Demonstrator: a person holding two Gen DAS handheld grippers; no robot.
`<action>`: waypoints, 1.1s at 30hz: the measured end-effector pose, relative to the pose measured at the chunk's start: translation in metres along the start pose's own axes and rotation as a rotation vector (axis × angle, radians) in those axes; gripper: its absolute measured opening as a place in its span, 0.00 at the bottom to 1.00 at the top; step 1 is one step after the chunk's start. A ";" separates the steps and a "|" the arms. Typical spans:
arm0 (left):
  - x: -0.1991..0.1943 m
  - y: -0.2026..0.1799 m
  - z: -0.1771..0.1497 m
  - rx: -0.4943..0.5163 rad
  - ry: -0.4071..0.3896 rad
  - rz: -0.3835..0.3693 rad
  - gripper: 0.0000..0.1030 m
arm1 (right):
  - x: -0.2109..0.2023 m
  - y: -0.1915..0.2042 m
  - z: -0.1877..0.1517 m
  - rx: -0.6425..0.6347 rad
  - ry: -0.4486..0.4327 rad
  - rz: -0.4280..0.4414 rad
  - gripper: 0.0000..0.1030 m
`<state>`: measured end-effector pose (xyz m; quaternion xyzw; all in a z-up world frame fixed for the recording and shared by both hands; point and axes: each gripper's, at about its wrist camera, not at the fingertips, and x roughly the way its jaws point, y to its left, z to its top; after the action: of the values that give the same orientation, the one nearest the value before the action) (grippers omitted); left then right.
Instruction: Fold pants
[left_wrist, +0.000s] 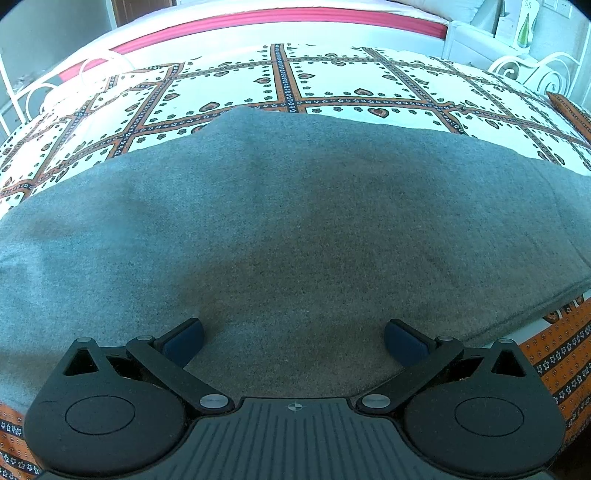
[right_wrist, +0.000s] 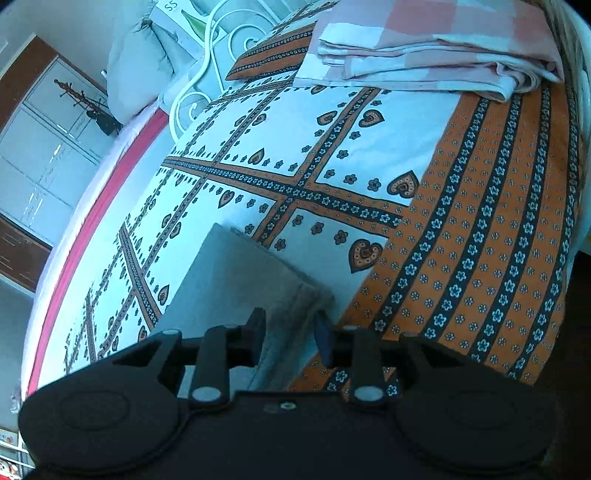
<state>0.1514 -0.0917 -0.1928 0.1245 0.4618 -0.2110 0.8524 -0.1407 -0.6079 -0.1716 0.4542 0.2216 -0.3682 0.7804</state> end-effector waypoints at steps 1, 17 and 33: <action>0.000 0.000 0.000 0.000 -0.001 0.000 1.00 | -0.005 0.001 0.000 -0.015 -0.021 -0.013 0.21; 0.000 0.000 0.000 -0.001 -0.004 0.000 1.00 | 0.003 0.006 0.005 -0.016 -0.030 0.033 0.02; 0.000 0.001 0.001 -0.004 -0.002 -0.003 1.00 | 0.001 -0.005 0.000 -0.016 0.026 -0.006 0.51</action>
<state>0.1522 -0.0913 -0.1920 0.1220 0.4617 -0.2115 0.8528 -0.1440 -0.6097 -0.1750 0.4520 0.2358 -0.3628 0.7800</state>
